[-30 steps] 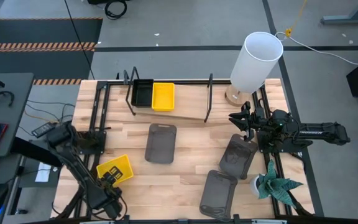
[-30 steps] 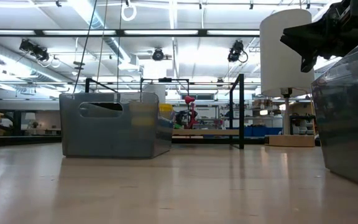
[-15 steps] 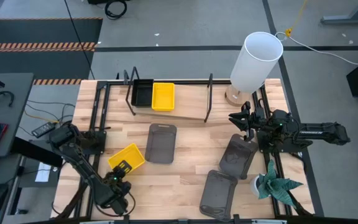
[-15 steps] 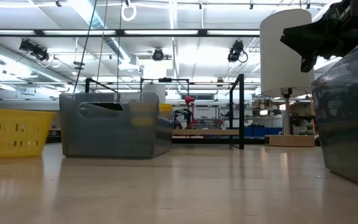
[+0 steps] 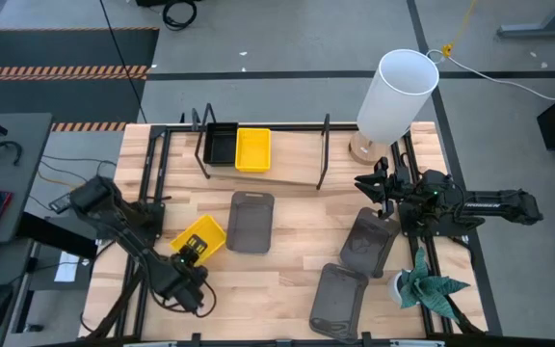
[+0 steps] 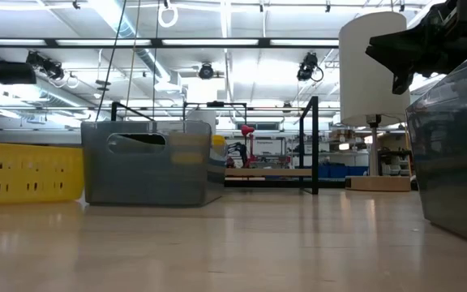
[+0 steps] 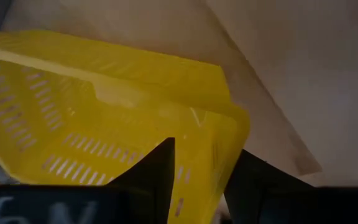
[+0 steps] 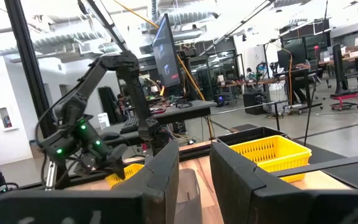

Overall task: Stack baskets on shelf by color
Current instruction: Stack the yellow basket on top of the yellow basket on the shelf

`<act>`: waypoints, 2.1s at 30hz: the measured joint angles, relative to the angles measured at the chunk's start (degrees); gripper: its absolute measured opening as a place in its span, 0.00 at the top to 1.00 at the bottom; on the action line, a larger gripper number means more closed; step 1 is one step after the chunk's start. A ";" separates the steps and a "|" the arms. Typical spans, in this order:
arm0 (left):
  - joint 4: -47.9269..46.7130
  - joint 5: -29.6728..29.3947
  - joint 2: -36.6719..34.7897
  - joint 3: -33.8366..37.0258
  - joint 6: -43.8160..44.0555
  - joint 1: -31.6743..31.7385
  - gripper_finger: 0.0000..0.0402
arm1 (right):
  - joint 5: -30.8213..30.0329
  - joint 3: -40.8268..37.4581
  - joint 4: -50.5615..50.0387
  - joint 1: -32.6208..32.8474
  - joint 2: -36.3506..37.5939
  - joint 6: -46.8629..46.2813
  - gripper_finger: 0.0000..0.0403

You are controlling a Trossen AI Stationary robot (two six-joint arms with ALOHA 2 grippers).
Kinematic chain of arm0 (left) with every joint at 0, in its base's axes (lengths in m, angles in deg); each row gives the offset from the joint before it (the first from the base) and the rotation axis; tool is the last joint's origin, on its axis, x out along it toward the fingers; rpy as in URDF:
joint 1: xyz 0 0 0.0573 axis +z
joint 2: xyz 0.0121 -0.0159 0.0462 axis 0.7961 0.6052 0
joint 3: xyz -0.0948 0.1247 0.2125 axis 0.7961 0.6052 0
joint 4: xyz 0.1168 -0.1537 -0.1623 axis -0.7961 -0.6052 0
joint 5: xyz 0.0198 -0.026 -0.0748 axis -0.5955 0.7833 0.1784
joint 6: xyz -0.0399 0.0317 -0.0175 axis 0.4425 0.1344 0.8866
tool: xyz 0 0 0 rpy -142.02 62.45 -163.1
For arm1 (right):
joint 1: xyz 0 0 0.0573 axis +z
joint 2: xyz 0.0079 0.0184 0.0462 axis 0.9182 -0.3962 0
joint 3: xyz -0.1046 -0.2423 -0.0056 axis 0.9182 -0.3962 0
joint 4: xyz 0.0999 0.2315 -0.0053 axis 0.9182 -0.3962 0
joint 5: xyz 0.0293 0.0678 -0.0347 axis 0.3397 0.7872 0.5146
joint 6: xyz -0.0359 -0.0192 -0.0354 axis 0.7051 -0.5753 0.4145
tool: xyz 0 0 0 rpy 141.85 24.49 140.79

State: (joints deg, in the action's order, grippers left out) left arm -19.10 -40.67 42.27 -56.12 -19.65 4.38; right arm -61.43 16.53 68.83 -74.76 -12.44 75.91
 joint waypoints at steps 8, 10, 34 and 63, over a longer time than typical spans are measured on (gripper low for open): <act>9.08 1.71 -8.32 7.43 -4.20 3.32 0.71 | 0.00 0.01 -0.02 -0.02 0.00 0.00 0.76; 10.68 1.69 -10.16 8.73 -3.87 4.62 0.71 | 0.02 0.00 -0.02 0.00 0.00 0.00 0.76; -13.45 11.52 -11.60 -16.89 7.80 22.90 0.97 | 0.01 0.00 0.00 -0.01 0.00 0.00 0.76; 23.54 -5.56 -11.11 -22.55 -21.10 59.15 0.96 | 0.00 0.00 0.00 0.00 0.00 -0.02 0.76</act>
State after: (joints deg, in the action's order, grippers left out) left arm 4.43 -46.22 31.16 -78.66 -40.75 63.53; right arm -61.43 16.53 68.83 -74.76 -12.44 75.89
